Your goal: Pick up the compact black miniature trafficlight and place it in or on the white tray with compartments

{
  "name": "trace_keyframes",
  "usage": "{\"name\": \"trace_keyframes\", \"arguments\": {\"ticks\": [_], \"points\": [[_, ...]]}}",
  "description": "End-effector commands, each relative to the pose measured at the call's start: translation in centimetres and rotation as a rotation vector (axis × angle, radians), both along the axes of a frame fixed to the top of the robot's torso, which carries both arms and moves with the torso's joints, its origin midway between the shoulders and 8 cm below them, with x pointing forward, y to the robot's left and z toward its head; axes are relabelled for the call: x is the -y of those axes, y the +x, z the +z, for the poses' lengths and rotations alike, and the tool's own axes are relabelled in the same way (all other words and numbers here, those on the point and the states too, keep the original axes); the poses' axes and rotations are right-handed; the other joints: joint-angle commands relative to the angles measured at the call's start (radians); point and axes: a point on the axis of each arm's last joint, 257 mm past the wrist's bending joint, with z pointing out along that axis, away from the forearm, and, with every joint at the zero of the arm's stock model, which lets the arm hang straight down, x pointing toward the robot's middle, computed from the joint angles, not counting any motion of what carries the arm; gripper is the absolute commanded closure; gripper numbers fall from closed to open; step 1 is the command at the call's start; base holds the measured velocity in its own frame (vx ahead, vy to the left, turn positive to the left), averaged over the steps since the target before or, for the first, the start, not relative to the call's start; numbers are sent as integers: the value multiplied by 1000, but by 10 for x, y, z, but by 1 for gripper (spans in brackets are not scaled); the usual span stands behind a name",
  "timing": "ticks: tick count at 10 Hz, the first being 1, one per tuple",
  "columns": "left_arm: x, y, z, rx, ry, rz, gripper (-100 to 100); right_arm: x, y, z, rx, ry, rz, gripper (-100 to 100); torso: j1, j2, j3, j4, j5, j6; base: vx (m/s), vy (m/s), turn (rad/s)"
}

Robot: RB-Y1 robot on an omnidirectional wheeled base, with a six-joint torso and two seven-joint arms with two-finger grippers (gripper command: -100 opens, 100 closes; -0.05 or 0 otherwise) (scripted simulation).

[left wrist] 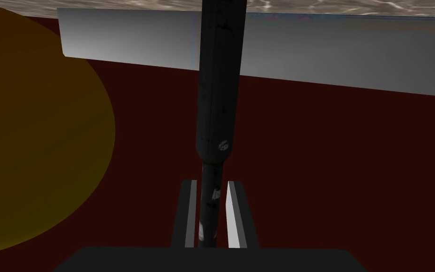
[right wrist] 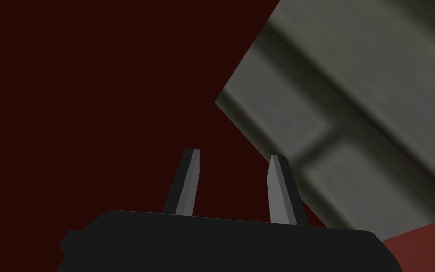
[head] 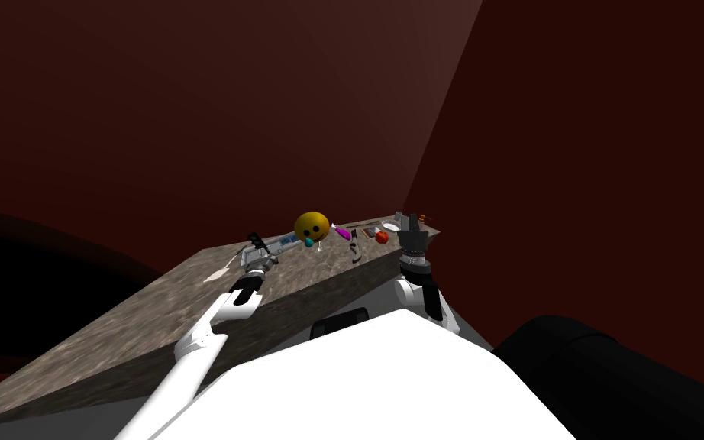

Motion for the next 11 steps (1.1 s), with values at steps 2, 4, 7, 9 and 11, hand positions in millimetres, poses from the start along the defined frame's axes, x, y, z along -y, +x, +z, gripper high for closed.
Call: {"name": "trace_keyframes", "arguments": {"ticks": [2,4,7,9,11], "points": [[0,0,0,0,0,0,0,0,0,0,0,0,0,0,0,0,0,0,0,0,0,0,0],[13,10,8,31,-35,-26,100,0,0,0,0,0,0,0,4,6,3,1,2,2,-170,102,-152],[18,17,15,51,-55,-36,0,0,0,0,0,0,0,0,12,12,7,2,3,1,-161,147,-130],[7,19,37,80,-13,-16,-100,0,0,0,0,0,0,0,-1,-1,0,0,1,0,59,-85,66],[5,20,38,81,-11,-15,-100,0,0,0,0,0,0,0,-7,-5,-3,-2,-1,0,45,-82,18]]}}
